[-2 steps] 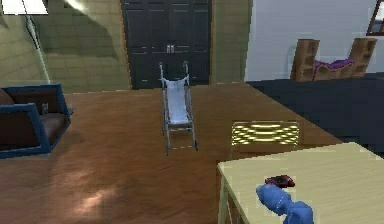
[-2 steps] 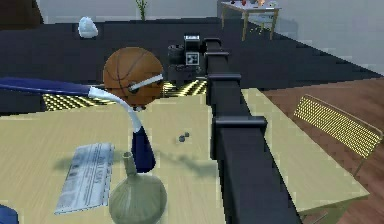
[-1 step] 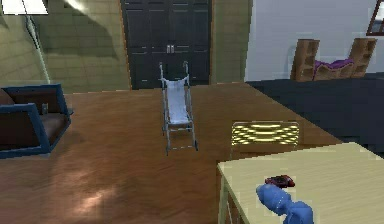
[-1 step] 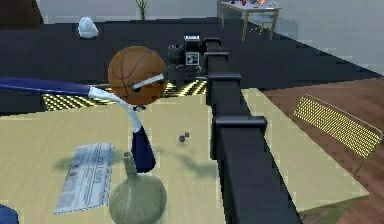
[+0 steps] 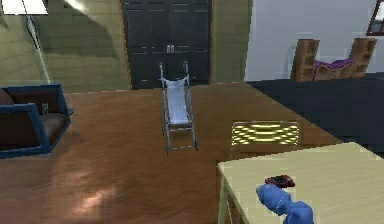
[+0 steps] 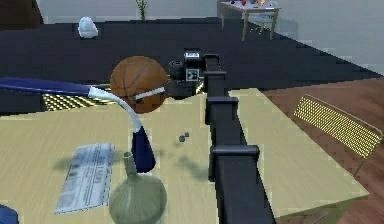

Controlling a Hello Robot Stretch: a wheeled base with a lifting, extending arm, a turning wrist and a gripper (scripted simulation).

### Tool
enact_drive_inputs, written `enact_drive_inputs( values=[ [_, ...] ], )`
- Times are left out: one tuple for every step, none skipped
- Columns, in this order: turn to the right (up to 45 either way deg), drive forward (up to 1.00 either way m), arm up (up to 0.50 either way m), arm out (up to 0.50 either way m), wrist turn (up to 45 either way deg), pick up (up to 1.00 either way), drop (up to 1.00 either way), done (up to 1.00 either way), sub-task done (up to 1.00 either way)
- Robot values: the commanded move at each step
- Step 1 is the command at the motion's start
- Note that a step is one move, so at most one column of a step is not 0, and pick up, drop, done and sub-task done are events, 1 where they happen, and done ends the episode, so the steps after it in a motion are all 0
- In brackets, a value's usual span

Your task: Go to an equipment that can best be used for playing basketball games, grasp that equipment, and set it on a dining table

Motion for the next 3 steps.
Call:
enact_drive_inputs(
  values=[
    [0.0, 0.00, -0.32, 0.00, 0.0, 0.00, 0.00, 0.00, 0.00],
    [0.0, 0.00, 0.00, 0.00, 0.0, 0.00, 1.00, 0.00, 0.00],
    [0.0, 0.00, 0.04, 0.00, 0.0, 0.00, 0.00, 0.00, 0.00]
  ],
)
